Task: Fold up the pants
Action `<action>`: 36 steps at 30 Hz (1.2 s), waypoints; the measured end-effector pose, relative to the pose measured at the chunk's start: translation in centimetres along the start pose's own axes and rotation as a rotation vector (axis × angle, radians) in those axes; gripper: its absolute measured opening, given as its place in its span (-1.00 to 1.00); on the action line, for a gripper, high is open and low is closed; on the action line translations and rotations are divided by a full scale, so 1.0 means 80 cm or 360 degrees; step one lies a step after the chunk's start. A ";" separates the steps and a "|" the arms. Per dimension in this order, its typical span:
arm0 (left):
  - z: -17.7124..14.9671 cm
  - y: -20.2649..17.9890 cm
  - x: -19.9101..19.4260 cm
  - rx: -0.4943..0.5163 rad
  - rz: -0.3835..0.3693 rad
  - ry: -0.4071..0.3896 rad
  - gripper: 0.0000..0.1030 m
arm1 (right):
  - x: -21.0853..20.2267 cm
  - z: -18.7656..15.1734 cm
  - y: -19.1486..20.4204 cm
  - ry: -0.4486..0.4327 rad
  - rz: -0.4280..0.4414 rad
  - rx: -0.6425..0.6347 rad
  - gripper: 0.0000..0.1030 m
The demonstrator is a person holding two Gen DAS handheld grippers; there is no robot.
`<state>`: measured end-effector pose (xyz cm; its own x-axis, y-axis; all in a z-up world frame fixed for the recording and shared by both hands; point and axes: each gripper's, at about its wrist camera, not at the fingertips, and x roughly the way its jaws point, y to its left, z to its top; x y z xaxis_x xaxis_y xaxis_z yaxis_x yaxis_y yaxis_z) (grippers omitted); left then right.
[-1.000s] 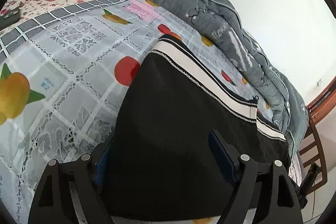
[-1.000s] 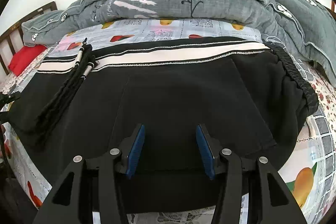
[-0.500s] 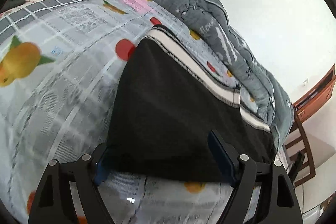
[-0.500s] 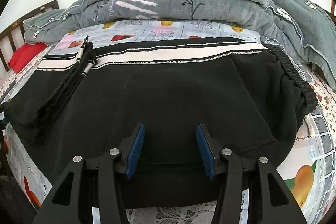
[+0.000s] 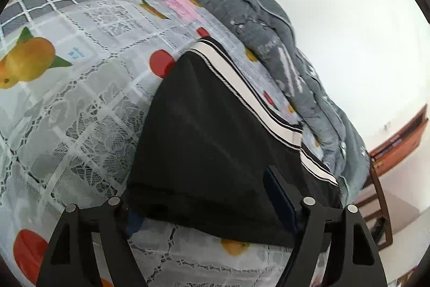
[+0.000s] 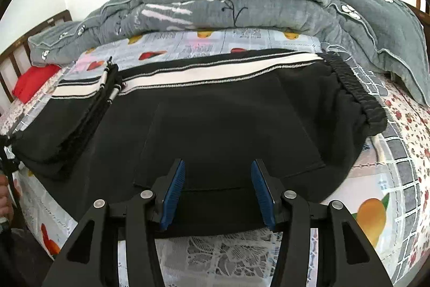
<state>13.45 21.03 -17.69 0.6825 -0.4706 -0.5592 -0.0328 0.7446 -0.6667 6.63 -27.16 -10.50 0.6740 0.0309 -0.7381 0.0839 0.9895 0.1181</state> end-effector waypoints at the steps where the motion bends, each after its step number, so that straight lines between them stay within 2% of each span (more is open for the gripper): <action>1: 0.003 -0.001 0.002 -0.0026 0.0035 -0.0011 0.29 | -0.002 0.000 -0.001 -0.0006 0.0003 0.0002 -0.02; 2: 0.009 0.000 0.005 -0.0074 0.0107 -0.0030 -0.01 | -0.005 0.002 -0.002 -0.0012 0.0009 0.0003 -0.02; 4: 0.018 -0.002 0.013 -0.0137 0.0222 -0.0040 -0.32 | -0.014 0.003 -0.004 -0.0036 0.0014 0.0001 -0.02; 5: 0.022 -0.005 0.015 -0.0139 0.0213 -0.0044 -0.47 | -0.017 0.004 -0.006 -0.0047 0.0015 -0.0002 -0.02; 8: 0.030 -0.035 0.013 -0.0025 0.0218 -0.0084 -0.63 | -0.038 0.001 -0.014 -0.0103 -0.0008 -0.0034 -0.02; 13: 0.032 -0.152 0.012 0.0321 0.0297 -0.0205 -0.66 | -0.065 -0.010 -0.041 -0.0181 -0.0099 -0.0093 -0.02; 16: 0.016 -0.227 0.019 0.0515 0.0237 -0.0232 -0.67 | -0.074 -0.015 -0.069 -0.0210 -0.0171 -0.0083 -0.02; 19: -0.014 -0.290 0.035 0.0689 0.0163 -0.0190 -0.67 | -0.079 -0.018 -0.106 -0.0212 -0.0203 -0.0024 -0.02; 23: -0.077 -0.370 0.081 0.0887 0.0026 -0.0047 -0.67 | -0.089 -0.023 -0.150 -0.0215 -0.0241 0.0072 -0.02; 27: -0.146 -0.407 0.144 0.0986 -0.0022 0.0135 -0.68 | -0.096 -0.030 -0.187 -0.0201 -0.0233 0.0170 -0.02; 30: -0.189 -0.405 0.207 0.0930 -0.0034 0.0438 -0.67 | -0.094 -0.035 -0.199 -0.0175 -0.0247 0.0209 -0.02; 31: -0.201 -0.405 0.216 0.0944 -0.0024 0.0469 -0.67 | -0.093 -0.038 -0.203 -0.0165 -0.0231 0.0223 -0.02; 32: -0.208 -0.409 0.212 0.1001 -0.0023 0.0409 -0.66 | -0.091 -0.039 -0.206 -0.0148 -0.0211 0.0234 -0.02; 33: -0.209 -0.410 0.205 0.1040 -0.0042 0.0401 -0.60 | -0.091 -0.040 -0.208 -0.0135 -0.0198 0.0239 -0.02; 36: -0.193 -0.413 0.183 0.1028 -0.0216 0.0497 -0.12 | -0.091 -0.039 -0.206 -0.0132 -0.0135 0.0241 -0.02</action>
<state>13.24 -17.77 -11.40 0.4066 -0.6197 -0.6713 0.5402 0.7557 -0.3704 -1.95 -43.25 -9.16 0.7175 -0.0694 -0.6931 0.2481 0.9553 0.1611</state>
